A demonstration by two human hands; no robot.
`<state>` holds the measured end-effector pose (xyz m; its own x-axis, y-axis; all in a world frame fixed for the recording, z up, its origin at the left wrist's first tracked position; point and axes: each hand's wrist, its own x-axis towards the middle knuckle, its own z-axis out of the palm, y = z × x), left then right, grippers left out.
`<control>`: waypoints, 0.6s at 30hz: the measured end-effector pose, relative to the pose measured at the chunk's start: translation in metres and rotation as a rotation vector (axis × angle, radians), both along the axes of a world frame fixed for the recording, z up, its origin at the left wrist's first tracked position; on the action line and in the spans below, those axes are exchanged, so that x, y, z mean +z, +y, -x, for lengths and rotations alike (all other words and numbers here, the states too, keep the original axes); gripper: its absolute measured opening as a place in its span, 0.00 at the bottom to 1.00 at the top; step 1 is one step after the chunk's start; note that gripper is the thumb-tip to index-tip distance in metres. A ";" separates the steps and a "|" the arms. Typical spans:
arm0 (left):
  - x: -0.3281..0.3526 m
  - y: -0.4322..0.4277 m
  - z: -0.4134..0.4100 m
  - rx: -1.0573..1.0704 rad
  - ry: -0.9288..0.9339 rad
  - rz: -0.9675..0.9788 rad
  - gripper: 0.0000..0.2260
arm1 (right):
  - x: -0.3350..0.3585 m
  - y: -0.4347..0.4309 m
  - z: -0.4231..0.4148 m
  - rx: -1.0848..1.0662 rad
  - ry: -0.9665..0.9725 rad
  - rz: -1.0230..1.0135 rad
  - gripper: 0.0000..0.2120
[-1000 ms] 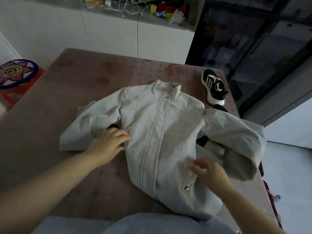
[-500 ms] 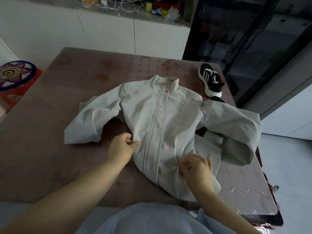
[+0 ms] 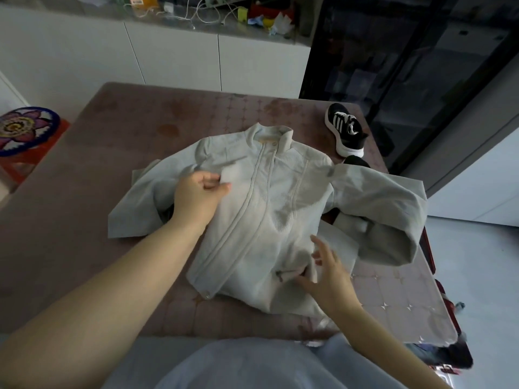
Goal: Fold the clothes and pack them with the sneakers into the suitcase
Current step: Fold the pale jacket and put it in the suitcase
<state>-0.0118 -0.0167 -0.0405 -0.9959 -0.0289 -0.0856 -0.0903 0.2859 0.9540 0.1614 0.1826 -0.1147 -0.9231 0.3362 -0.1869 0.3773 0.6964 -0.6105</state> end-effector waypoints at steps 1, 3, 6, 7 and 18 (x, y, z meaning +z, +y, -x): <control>0.008 0.005 0.003 -0.009 0.016 -0.002 0.13 | 0.000 -0.003 0.002 0.059 -0.064 -0.067 0.35; 0.021 0.016 0.008 -0.040 0.047 -0.005 0.17 | -0.007 -0.007 0.010 0.137 -0.066 -0.223 0.32; 0.035 0.034 0.013 -0.098 0.084 -0.002 0.19 | -0.016 -0.008 0.023 0.107 0.077 -0.280 0.27; 0.038 0.039 0.015 -0.108 0.102 0.000 0.18 | -0.017 -0.006 0.028 0.085 0.069 -0.263 0.28; 0.040 0.011 0.045 0.028 0.205 0.139 0.16 | 0.053 0.029 0.041 0.004 0.369 -0.093 0.04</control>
<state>-0.0569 -0.0054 -0.0007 -0.9907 -0.0539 0.1252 0.0918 0.4157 0.9048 0.1206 0.2119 -0.0619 -0.9237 0.3327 0.1897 0.1413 0.7564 -0.6387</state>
